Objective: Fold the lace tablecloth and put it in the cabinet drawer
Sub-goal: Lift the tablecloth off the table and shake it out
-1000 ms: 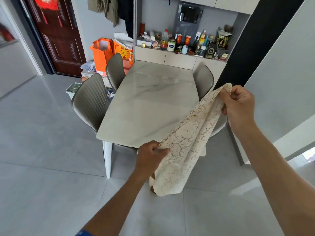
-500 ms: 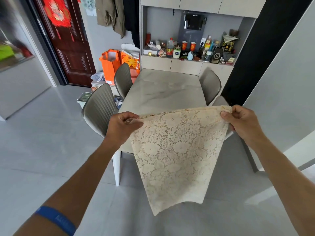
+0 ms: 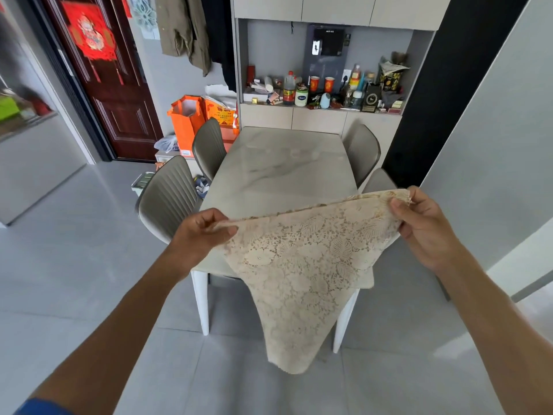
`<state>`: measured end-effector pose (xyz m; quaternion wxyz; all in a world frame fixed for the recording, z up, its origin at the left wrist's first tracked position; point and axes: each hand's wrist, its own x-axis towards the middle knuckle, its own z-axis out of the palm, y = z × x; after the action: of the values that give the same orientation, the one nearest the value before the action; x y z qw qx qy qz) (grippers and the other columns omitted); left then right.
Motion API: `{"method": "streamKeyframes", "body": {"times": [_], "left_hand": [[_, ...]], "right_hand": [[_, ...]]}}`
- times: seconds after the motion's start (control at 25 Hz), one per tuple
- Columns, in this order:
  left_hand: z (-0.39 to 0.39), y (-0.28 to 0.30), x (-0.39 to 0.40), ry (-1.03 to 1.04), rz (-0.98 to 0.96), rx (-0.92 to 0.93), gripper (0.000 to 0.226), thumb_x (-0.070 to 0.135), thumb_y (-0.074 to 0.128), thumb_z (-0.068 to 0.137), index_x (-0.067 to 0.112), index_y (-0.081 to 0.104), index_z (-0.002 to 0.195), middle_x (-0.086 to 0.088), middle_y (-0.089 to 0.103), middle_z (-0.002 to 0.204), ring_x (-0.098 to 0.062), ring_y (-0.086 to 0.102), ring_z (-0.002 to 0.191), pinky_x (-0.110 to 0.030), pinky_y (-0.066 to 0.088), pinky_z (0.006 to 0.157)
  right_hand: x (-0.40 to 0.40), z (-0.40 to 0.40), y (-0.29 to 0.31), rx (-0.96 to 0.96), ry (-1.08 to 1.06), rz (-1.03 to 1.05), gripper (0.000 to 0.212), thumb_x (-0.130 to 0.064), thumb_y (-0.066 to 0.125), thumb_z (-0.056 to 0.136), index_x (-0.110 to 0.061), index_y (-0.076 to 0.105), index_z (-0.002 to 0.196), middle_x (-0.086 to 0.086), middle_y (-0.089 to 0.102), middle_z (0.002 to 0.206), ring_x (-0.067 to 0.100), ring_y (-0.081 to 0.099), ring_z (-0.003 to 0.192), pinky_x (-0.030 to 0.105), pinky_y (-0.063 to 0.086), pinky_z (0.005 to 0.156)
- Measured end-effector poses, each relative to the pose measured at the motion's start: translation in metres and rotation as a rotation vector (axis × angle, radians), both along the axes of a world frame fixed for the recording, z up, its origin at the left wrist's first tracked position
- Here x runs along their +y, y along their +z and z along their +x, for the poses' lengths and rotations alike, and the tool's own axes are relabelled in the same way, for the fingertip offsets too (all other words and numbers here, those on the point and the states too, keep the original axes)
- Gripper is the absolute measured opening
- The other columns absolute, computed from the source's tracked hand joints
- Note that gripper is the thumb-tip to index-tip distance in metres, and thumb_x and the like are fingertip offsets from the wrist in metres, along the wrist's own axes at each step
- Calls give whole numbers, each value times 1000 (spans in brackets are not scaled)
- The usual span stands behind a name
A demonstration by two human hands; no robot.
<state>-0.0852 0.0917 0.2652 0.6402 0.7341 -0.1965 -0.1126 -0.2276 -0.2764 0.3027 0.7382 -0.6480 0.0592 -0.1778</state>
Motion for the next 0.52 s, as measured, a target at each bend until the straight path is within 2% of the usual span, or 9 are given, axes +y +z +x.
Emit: {"method": "streamKeyframes", "body": {"times": [0.16, 0.24, 0.32, 0.4, 0.44, 0.52], "left_hand": [[-29, -28, 8, -131, 246, -59, 19, -3, 74, 79, 15, 70, 78, 13, 66, 64, 4, 57, 62, -9, 43, 60], [-52, -44, 4, -226, 264, -81, 21, 1, 75, 80, 22, 72, 81, 17, 69, 69, 6, 60, 69, -9, 44, 64], [-79, -63, -5, -309, 253, -51, 19, 14, 73, 82, 33, 73, 80, 20, 70, 73, 4, 64, 72, -13, 47, 64], [-98, -84, -16, -297, 275, -64, 9, 27, 70, 81, 33, 74, 87, 14, 72, 85, -4, 67, 81, -26, 52, 68], [-103, -92, -21, -272, 272, -88, 14, 30, 69, 80, 37, 72, 93, 16, 71, 94, -4, 66, 89, -26, 53, 74], [-111, -100, -29, -255, 225, -128, 24, 31, 69, 79, 51, 67, 92, 29, 64, 109, 2, 60, 104, -18, 48, 83]], "right_hand": [[12, -1, 5, 34, 207, 37, 15, -13, 65, 85, -20, 57, 75, 9, 69, 88, 26, 66, 88, 33, 57, 79], [17, 1, 8, 33, 275, 121, 12, -14, 64, 83, -19, 57, 76, 5, 68, 80, 38, 62, 97, 44, 49, 94], [20, 3, 8, 26, 334, 229, 8, -12, 56, 85, -17, 54, 79, 2, 64, 73, 37, 59, 92, 52, 39, 106], [23, 3, 5, 32, 415, 294, 8, -11, 48, 86, -14, 50, 79, 2, 60, 69, 26, 63, 75, 48, 47, 100], [25, 3, 3, 42, 467, 331, 8, -10, 46, 87, -13, 48, 80, 3, 59, 68, 24, 64, 71, 47, 50, 96], [29, 2, -1, 58, 594, 493, 12, -5, 38, 92, -7, 47, 84, 13, 61, 76, 34, 67, 79, 51, 48, 98]]}}
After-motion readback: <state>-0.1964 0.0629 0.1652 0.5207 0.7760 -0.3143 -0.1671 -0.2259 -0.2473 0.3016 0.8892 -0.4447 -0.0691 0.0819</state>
